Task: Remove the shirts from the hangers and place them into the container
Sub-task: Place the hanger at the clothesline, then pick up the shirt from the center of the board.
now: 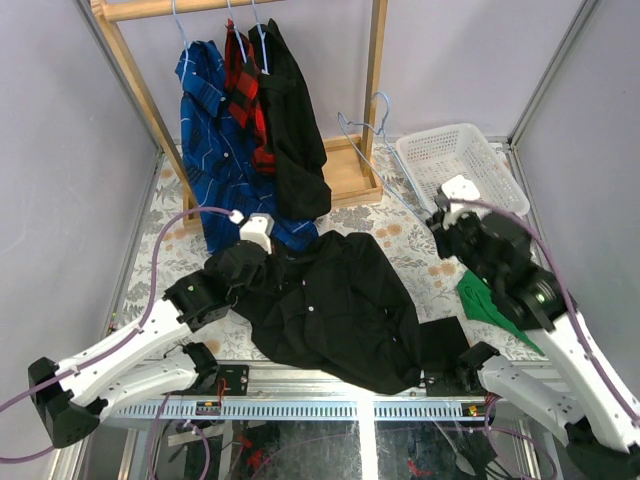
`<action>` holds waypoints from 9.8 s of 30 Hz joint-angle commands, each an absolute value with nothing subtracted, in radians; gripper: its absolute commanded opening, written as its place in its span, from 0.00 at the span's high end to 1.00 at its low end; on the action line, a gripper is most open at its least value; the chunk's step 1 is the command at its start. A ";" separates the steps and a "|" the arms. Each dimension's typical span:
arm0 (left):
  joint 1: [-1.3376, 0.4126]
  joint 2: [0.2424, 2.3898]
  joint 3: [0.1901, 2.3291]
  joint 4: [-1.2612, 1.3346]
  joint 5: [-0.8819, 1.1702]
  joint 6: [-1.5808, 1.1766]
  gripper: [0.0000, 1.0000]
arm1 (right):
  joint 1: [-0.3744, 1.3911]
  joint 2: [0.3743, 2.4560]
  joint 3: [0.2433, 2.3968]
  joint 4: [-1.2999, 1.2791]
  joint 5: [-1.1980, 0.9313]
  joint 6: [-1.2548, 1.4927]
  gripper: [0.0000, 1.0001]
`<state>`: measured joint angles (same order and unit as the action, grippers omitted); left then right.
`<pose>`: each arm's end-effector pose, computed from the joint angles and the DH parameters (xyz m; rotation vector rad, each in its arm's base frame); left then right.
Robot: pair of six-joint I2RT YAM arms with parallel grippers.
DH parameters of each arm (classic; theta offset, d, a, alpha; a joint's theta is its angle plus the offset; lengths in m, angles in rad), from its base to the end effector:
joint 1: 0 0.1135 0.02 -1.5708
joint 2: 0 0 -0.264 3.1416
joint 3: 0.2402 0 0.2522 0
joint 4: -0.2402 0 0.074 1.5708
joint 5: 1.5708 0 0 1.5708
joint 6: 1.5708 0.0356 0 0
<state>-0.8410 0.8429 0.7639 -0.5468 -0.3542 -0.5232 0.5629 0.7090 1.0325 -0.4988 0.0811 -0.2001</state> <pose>0.1294 -0.1262 0.2882 0.1474 2.1745 -0.3978 0.1205 0.0726 0.4010 -0.5958 1.6449 0.1947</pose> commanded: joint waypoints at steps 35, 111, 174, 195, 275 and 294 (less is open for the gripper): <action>-0.911 0.713 0.798 -0.548 -0.470 -0.514 0.11 | 0.563 1.823 2.268 -0.635 0.286 0.075 1.00; -0.912 0.651 0.794 -0.695 -0.728 -0.794 0.00 | 0.989 1.700 0.971 0.237 0.196 0.695 0.01; -0.911 0.782 0.791 -0.572 -0.684 -0.752 0.00 | 0.990 1.110 0.781 -0.404 -0.088 0.351 0.01; -0.912 0.741 0.769 -0.606 -0.691 -0.779 0.00 | 1.040 1.590 0.875 -0.496 0.378 0.521 0.76; -0.911 0.687 0.743 -0.644 -0.695 -0.804 0.00 | 0.741 1.013 0.944 -0.275 0.893 0.471 1.00; -0.911 0.762 0.699 -0.637 -0.653 -0.787 0.00 | 0.174 1.330 1.571 -0.278 0.517 0.369 1.00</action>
